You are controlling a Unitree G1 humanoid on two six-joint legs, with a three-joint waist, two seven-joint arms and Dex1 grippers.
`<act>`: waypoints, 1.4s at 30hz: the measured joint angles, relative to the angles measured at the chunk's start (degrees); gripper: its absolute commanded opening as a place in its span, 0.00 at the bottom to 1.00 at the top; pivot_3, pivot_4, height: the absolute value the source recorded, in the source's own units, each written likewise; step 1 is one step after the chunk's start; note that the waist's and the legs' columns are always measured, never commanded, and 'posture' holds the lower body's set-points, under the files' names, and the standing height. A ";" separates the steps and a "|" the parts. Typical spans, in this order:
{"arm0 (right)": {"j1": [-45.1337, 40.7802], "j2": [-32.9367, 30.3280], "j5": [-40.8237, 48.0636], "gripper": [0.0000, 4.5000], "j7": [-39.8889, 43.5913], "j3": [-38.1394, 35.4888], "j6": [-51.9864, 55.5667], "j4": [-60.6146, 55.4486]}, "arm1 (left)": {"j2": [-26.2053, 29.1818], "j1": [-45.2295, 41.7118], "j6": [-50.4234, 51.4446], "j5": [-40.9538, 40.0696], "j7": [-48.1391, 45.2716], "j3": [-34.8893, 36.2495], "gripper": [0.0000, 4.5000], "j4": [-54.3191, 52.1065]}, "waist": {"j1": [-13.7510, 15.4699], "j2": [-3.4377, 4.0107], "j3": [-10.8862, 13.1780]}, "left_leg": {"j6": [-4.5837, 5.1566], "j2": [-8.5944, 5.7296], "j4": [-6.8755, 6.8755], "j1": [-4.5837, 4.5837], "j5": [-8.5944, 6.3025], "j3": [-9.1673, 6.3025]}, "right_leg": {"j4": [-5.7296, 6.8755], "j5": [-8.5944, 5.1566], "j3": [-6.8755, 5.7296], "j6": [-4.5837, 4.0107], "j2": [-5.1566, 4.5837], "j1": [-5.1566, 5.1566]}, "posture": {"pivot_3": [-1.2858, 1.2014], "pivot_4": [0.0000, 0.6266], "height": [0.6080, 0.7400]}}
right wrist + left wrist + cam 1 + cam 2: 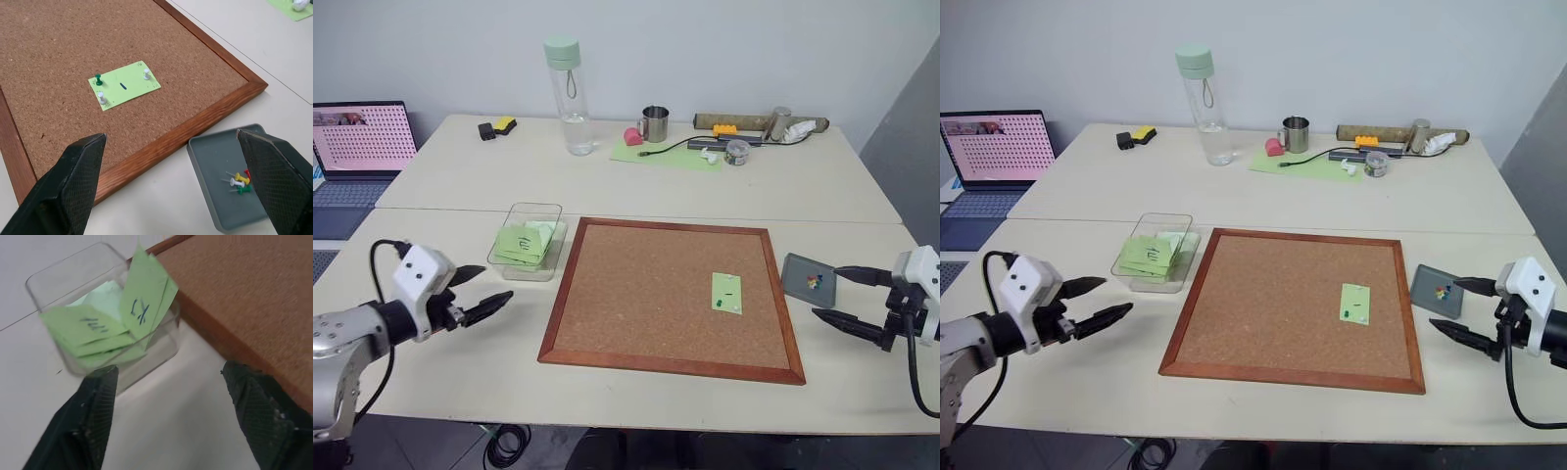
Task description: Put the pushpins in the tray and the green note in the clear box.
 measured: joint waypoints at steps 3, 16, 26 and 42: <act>0.11 1.17 1.14 1.00 -1.21 -0.12 1.06 -3.14 | -0.41 -3.97 1.94 -2.15 -0.62 -5.10 0.49 -4.21 | 0.08 0.00 0.00 | -0.01 0.00 0.04 -0.01 0.00 -0.01 | 0.03 0.01 0.00 0.02 0.00 0.00 | 0.52 0.24 1.00; -7.52 5.65 2.04 1.00 -9.50 11.00 7.13 -11.71 | -15.86 -18.35 -4.03 5.54 -1.28 -31.59 0.00 1.77 | -0.05 -0.01 0.00 | -0.01 -0.02 0.52 -0.16 0.01 -0.05 | 0.15 0.03 -0.01 0.06 0.08 0.03 | 0.52 0.24 1.00; -17.52 7.86 -4.96 1.00 -13.14 22.50 7.74 -4.11 | -27.54 -25.36 -16.16 13.54 0.20 -38.23 0.00 20.12 | -0.04 -0.04 -0.01 | -0.02 -0.03 0.62 -0.19 0.01 -0.03 | 0.12 0.08 0.00 0.14 0.10 0.01 | 0.52 0.24 1.00; -28.58 17.39 -17.77 0.71 -12.36 32.14 -8.81 21.74 | -30.48 -27.35 -25.16 17.78 1.07 -38.66 0.00 29.63 | -0.11 0.01 -0.04 | -0.02 -0.06 0.72 -0.06 0.03 0.00 | 0.52 0.08 0.09 0.14 0.09 -0.01 | 0.52 0.24 1.00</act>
